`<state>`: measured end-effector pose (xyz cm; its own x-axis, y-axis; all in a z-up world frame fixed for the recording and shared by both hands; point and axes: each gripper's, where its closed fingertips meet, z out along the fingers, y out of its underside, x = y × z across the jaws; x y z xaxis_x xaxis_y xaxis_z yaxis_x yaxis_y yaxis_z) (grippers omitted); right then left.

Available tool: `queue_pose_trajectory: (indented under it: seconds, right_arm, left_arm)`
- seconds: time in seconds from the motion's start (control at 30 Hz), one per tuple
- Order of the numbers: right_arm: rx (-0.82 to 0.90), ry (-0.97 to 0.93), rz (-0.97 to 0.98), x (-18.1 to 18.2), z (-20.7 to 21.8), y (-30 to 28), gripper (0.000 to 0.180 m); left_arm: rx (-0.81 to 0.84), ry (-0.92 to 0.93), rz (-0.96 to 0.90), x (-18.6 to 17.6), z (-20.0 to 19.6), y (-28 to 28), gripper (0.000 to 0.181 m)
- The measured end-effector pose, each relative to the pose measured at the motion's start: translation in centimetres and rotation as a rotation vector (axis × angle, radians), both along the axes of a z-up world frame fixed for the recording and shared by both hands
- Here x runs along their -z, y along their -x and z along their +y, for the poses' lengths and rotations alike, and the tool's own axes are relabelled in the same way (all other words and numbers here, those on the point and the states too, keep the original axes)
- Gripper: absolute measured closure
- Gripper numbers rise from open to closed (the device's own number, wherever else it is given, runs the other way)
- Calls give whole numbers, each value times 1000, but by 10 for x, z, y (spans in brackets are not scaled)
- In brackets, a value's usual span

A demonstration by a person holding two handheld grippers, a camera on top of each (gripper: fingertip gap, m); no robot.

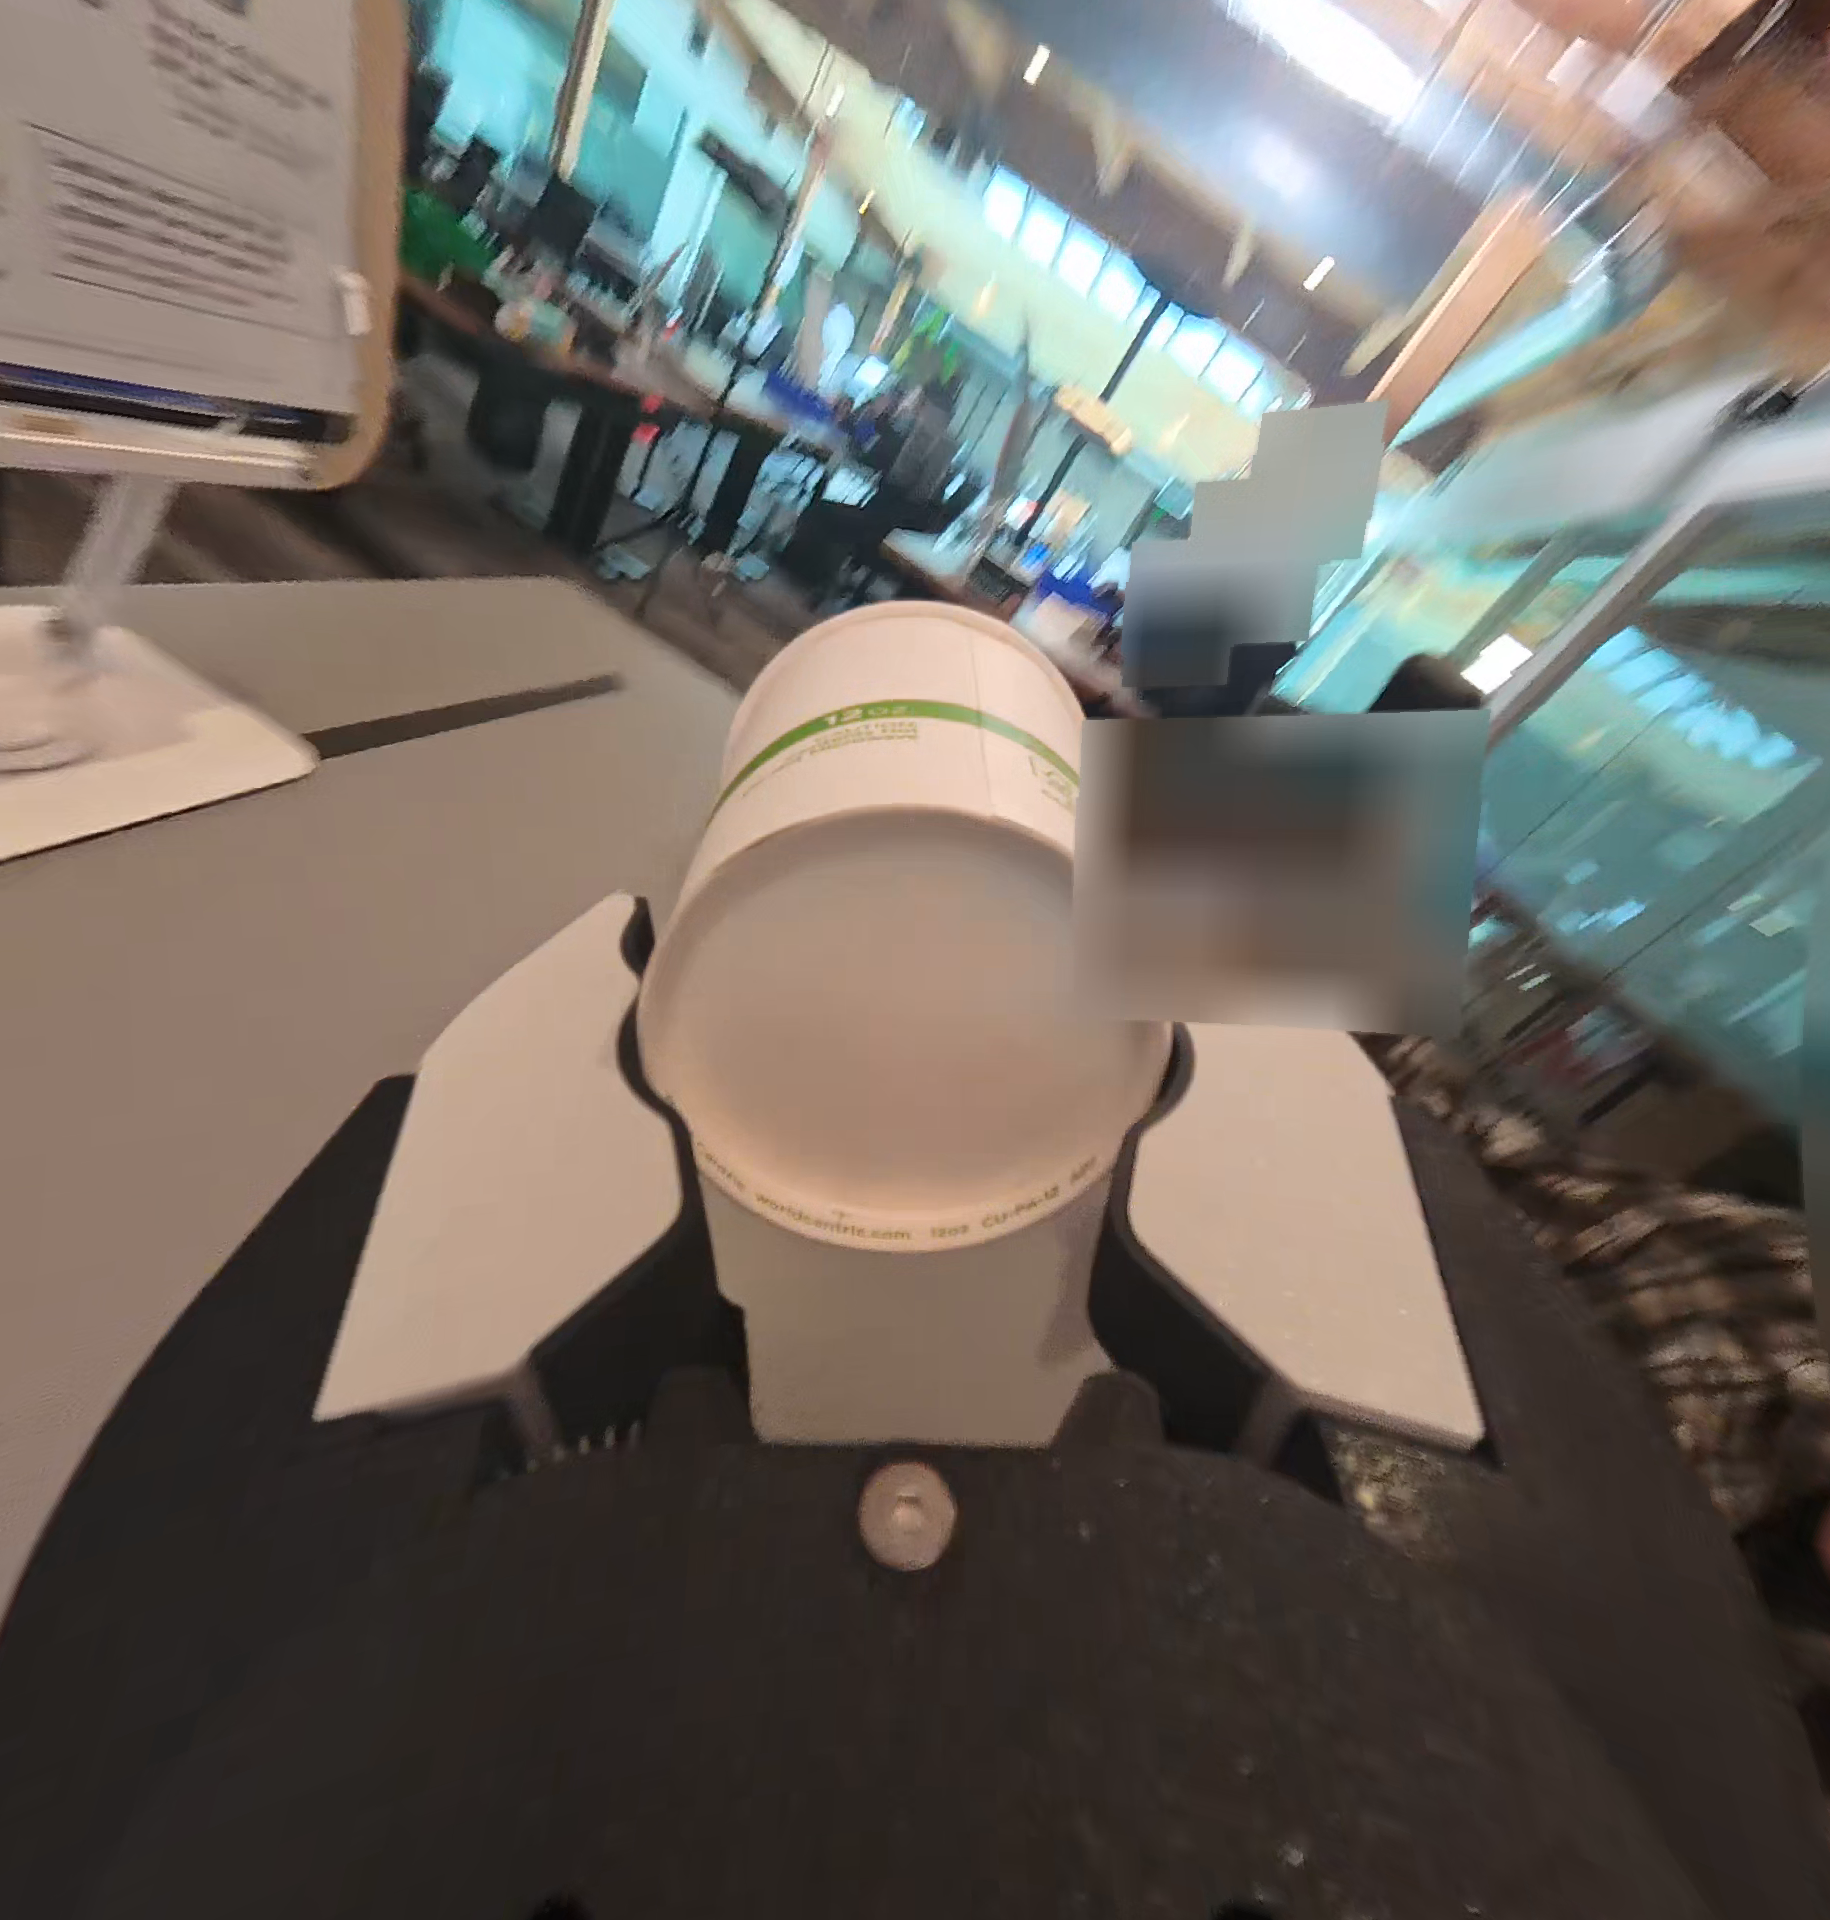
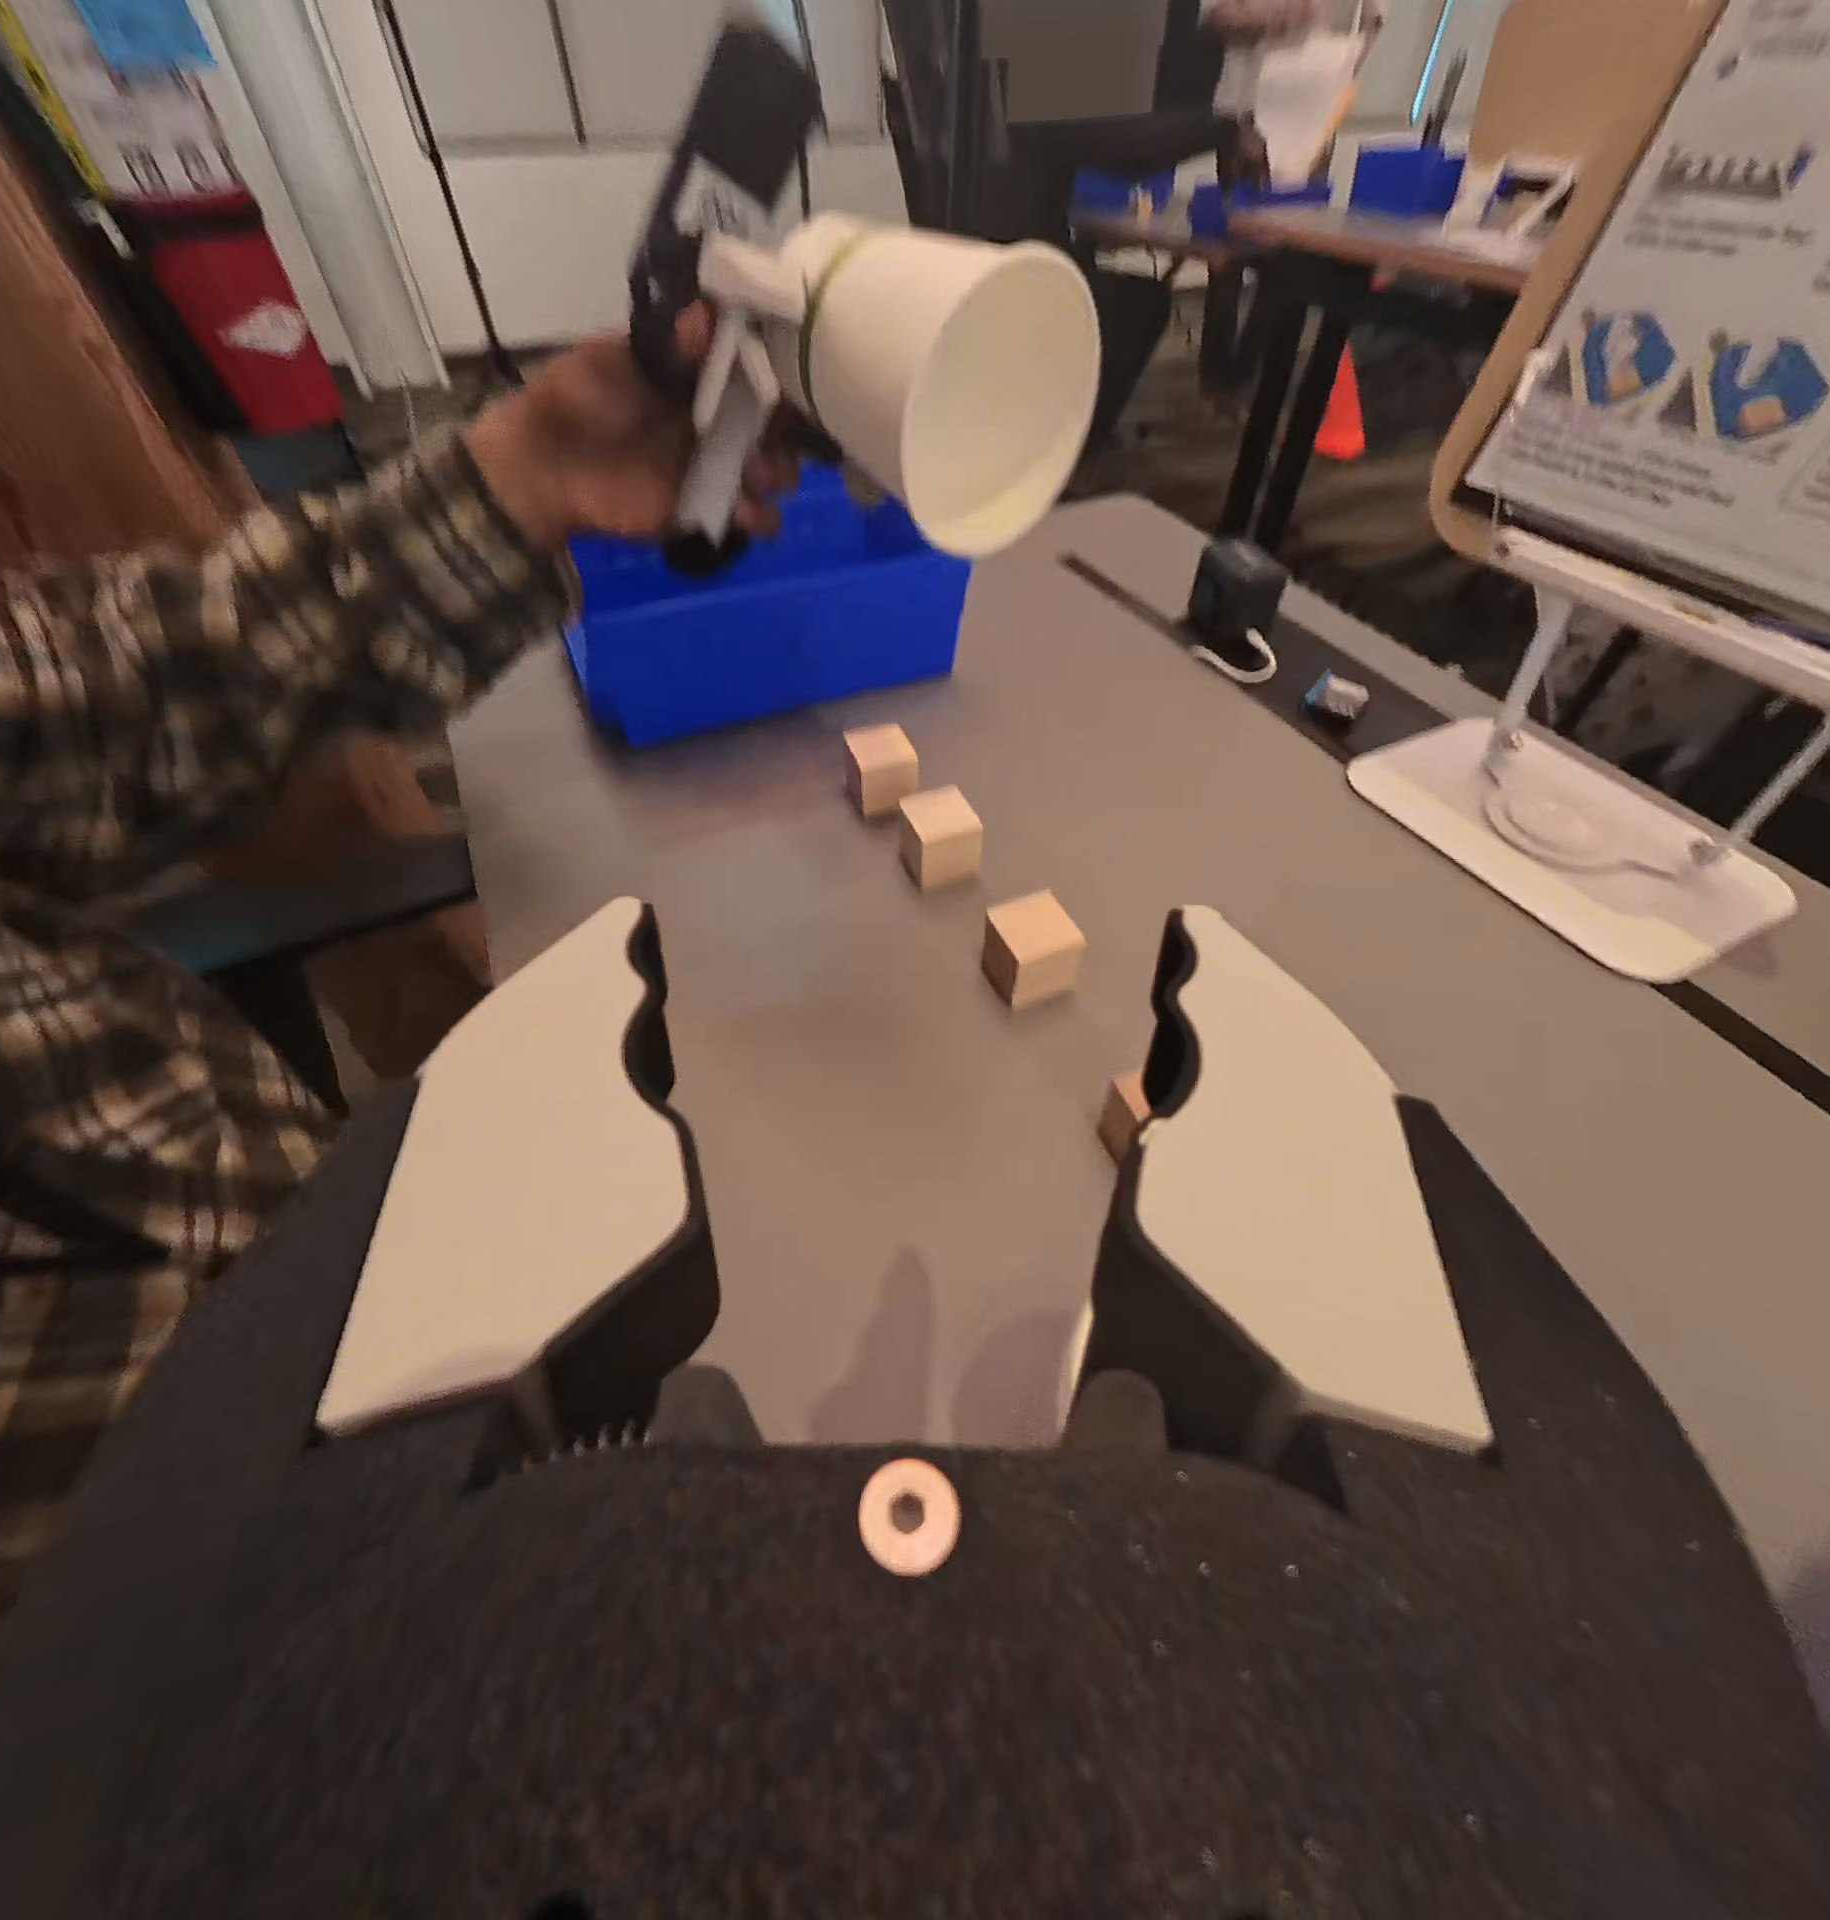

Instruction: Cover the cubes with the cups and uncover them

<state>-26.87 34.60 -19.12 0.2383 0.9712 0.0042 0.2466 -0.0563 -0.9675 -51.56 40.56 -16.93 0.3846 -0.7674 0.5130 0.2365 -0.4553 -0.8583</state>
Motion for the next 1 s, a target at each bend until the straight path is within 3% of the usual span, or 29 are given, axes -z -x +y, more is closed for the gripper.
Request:
queue_pose_trajectory:
  seconds: [0.17, 0.37, 0.53, 0.67, 1.0]
  right_arm:
    - [-73, 38, 60, 3, 5, 55, 89]
    - [-164, 17, 10, 10, -1, 91, 98]
    - [-244, -58, -60, 16, -13, 104, 118]
    - [-351, -105, -191, 23, -25, 98, 176]
    - [-362, -133, -377, -8, -24, 66, 179]
  left_arm:
    - [110, 9, -319, 6, -21, -67, 91]
    - [173, -1, -425, 18, -43, -113, 91]
    - [222, 27, -444, 29, -52, -134, 91]
    - [223, 29, -426, 36, -55, -139, 91]
    - [190, -114, -336, 12, -70, -115, 96]
